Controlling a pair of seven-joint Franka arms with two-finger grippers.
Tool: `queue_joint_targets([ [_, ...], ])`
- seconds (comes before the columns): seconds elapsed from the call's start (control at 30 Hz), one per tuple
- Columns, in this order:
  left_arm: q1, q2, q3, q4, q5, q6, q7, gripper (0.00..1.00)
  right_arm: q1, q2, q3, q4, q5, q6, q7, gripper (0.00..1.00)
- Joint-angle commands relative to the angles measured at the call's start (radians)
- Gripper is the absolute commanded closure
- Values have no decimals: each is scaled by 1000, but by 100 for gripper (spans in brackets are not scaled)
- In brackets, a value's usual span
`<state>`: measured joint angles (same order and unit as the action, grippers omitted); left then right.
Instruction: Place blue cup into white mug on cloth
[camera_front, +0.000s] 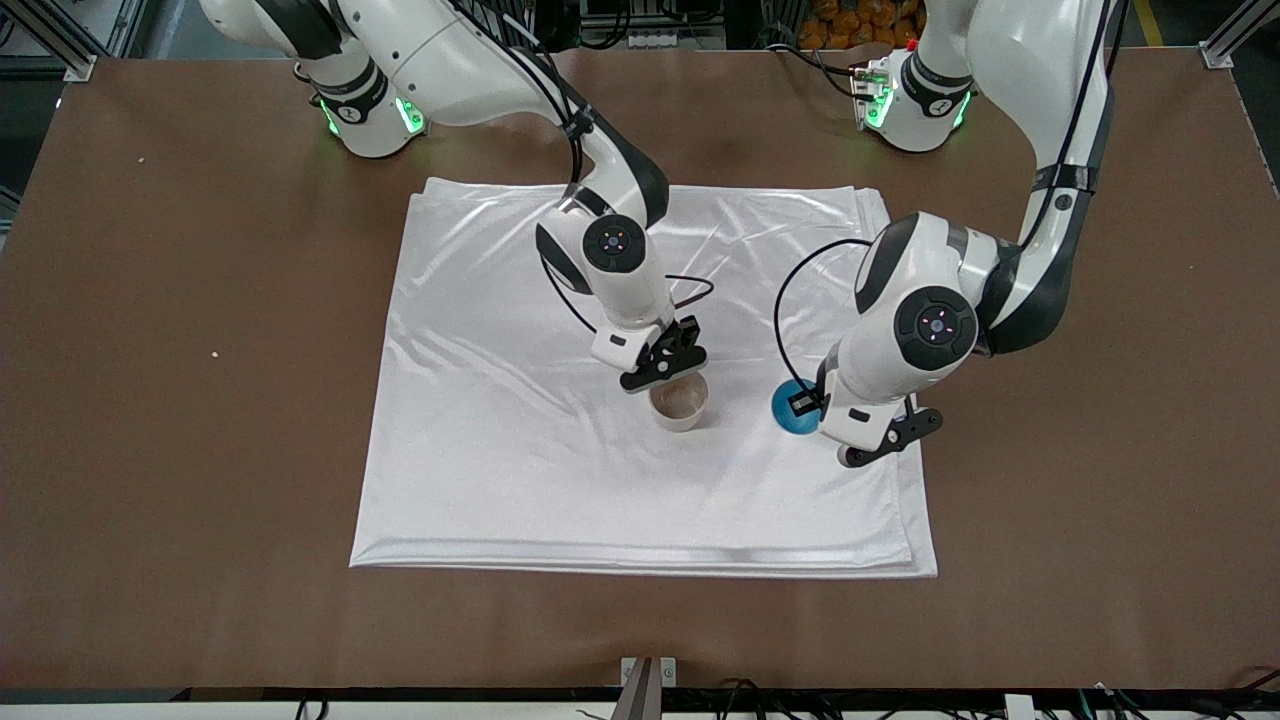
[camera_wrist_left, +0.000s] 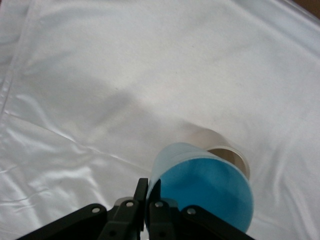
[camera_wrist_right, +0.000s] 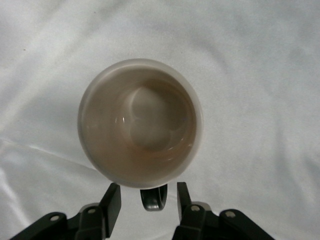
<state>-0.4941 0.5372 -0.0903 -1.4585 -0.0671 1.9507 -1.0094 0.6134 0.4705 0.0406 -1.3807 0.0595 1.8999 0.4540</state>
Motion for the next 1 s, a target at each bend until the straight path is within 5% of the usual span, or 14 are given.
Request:
queue_joint_targets([
  [0.0,-61,47,9,46,-16,30,-60,100,-92,-148,25,-46,-1,-93,-1,0],
  [0.47,-112,138,15,44,-3,171,-86,100,-420,-383,59,-57,-9,-295,-161,0],
  [0.9,-112,179,17,43,-2,211,-83,100,-578,-437,47,-113,-46,-283,-178,0],
  [0.93,-112,181,17,43,-2,211,-83,96,-584,-435,45,-113,-56,-283,-178,0],
  [0.97,-110,184,17,41,-2,211,-83,80,-589,-435,45,-115,-66,-283,-179,0],
])
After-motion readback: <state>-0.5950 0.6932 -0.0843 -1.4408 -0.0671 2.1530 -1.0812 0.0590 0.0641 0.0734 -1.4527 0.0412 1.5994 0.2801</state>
